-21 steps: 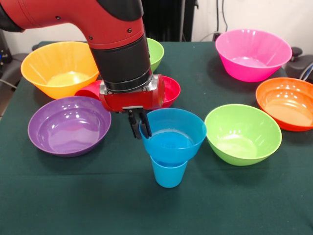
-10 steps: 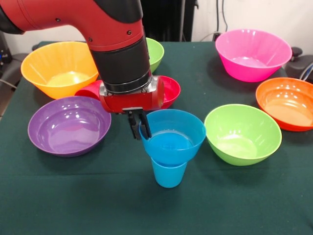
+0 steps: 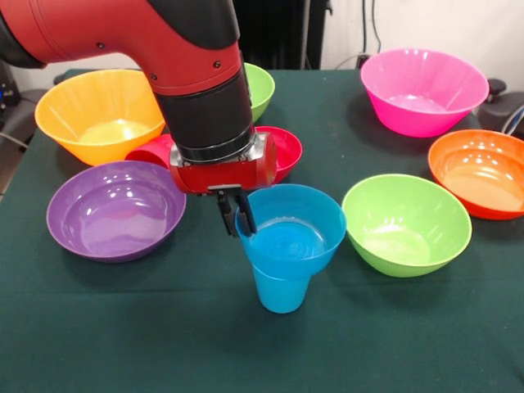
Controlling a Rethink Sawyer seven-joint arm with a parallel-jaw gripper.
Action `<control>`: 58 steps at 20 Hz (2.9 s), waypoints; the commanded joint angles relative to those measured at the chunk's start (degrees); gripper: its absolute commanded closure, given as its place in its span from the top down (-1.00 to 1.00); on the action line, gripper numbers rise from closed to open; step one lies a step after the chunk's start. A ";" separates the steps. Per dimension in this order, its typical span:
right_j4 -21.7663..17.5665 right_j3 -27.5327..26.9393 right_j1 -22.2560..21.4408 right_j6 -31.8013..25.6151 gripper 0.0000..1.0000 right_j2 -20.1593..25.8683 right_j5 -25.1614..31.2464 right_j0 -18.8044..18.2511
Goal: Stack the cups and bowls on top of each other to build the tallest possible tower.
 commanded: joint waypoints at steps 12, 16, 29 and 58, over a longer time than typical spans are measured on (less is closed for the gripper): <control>-4.57 -1.70 1.01 -16.96 -1.00 1.61 -1.44 0.05; -4.83 -1.56 1.02 -16.95 -1.00 1.76 -1.63 -0.12; -4.98 -4.52 2.17 -19.20 -1.00 2.87 0.96 -0.04; -6.02 -1.06 1.57 -18.54 -1.00 2.82 0.00 -1.87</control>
